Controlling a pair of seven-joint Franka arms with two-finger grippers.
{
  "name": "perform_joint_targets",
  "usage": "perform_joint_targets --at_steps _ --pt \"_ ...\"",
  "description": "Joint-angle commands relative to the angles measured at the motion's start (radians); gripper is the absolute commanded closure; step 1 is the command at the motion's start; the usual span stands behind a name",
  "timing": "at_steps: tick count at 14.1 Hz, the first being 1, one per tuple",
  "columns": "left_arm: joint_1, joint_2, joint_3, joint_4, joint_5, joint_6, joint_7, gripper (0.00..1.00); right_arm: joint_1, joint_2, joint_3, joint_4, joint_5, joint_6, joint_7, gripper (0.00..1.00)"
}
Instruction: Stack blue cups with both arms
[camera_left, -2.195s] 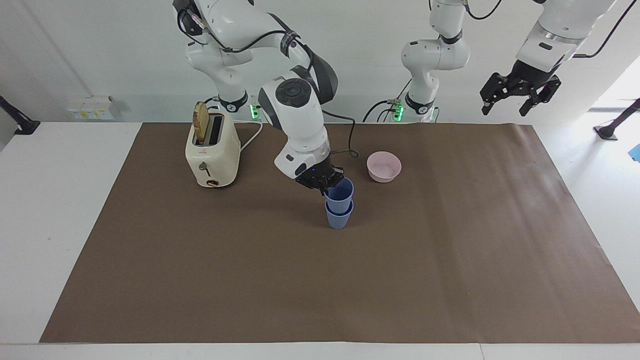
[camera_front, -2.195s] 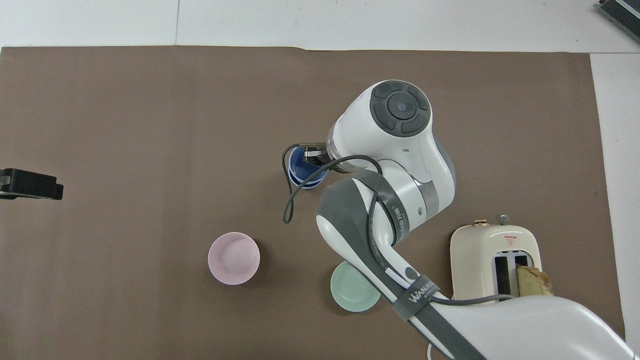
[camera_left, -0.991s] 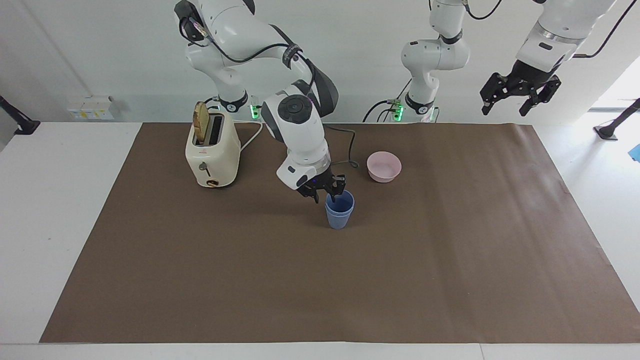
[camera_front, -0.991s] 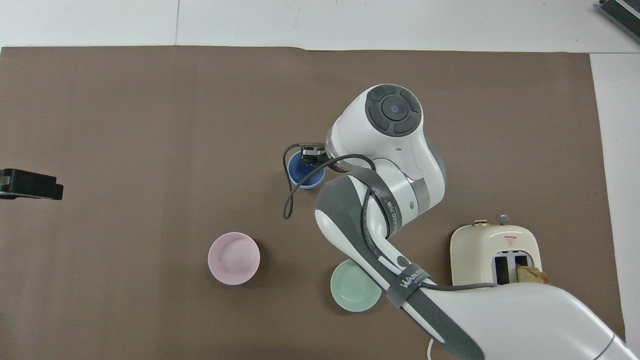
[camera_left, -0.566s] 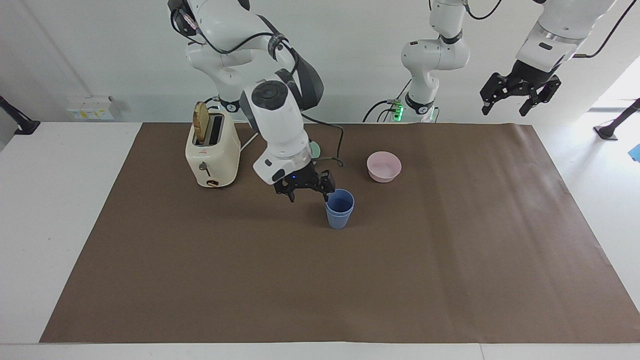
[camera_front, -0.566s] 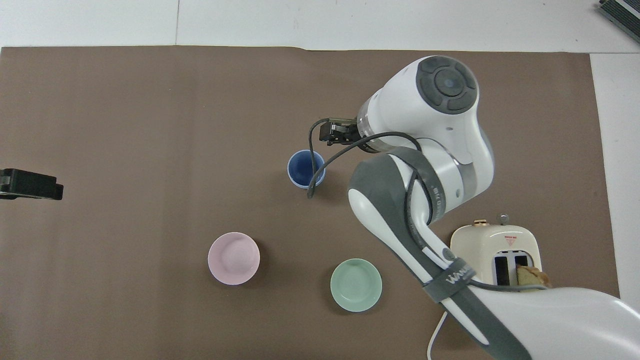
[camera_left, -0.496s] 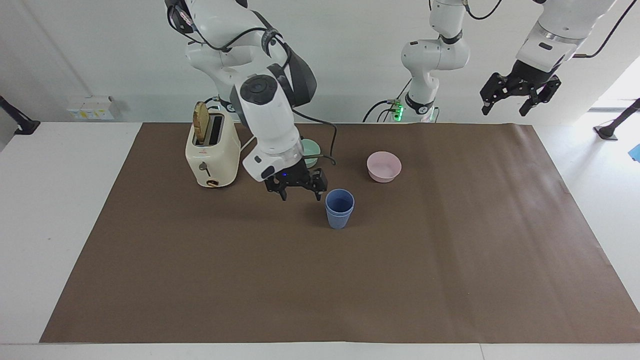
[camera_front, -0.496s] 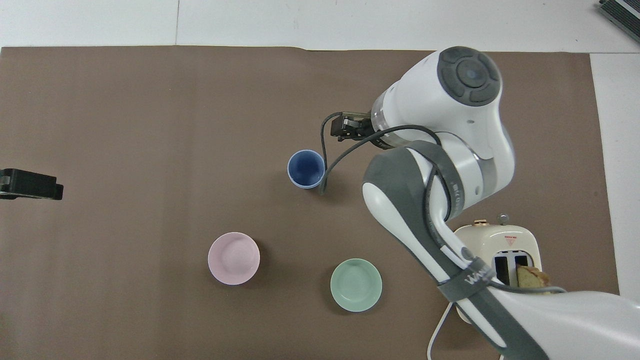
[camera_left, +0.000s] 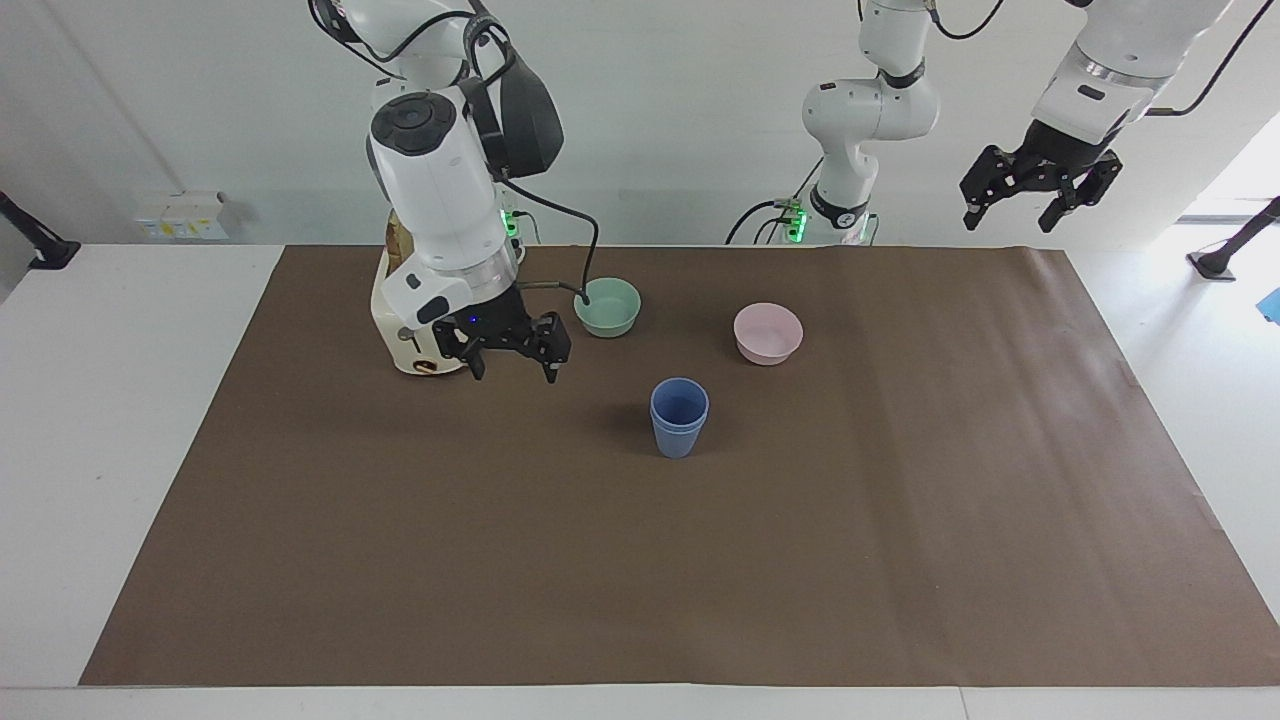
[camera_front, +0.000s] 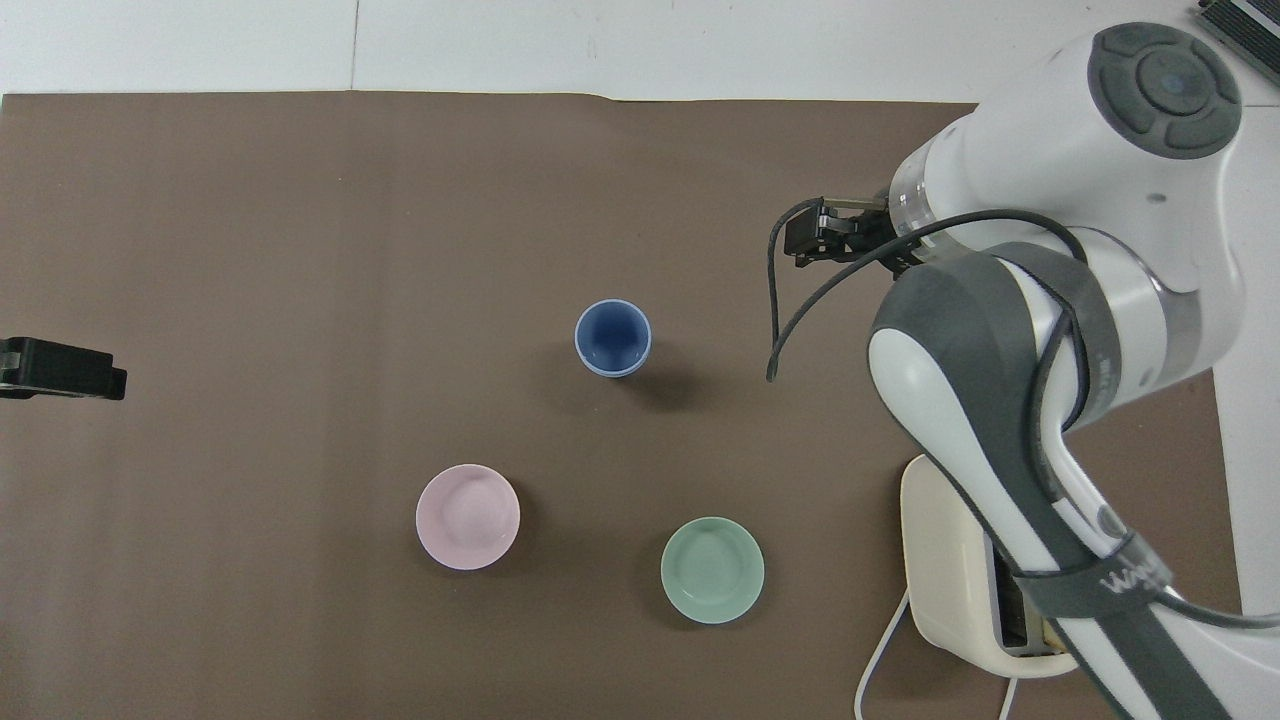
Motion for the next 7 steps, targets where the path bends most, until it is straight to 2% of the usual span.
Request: perform_joint_targets --at_steps 1,3,5,7 --pt "0.01 -0.007 -0.006 0.01 0.006 -0.021 0.005 0.0 -0.021 -0.043 -0.005 -0.003 -0.031 -0.062 -0.077 0.0" --pt "0.01 -0.007 -0.006 0.01 0.006 -0.021 0.005 0.0 -0.033 -0.081 -0.044 0.009 -0.032 -0.077 -0.142 0.0" --pt "0.01 -0.007 -0.006 0.01 0.006 -0.021 0.005 0.0 -0.043 -0.104 -0.07 0.031 -0.032 -0.164 -0.208 0.0" --pt "0.01 -0.007 -0.006 0.01 0.006 -0.021 0.005 0.0 -0.064 -0.159 -0.083 0.031 -0.034 -0.192 -0.257 0.0"
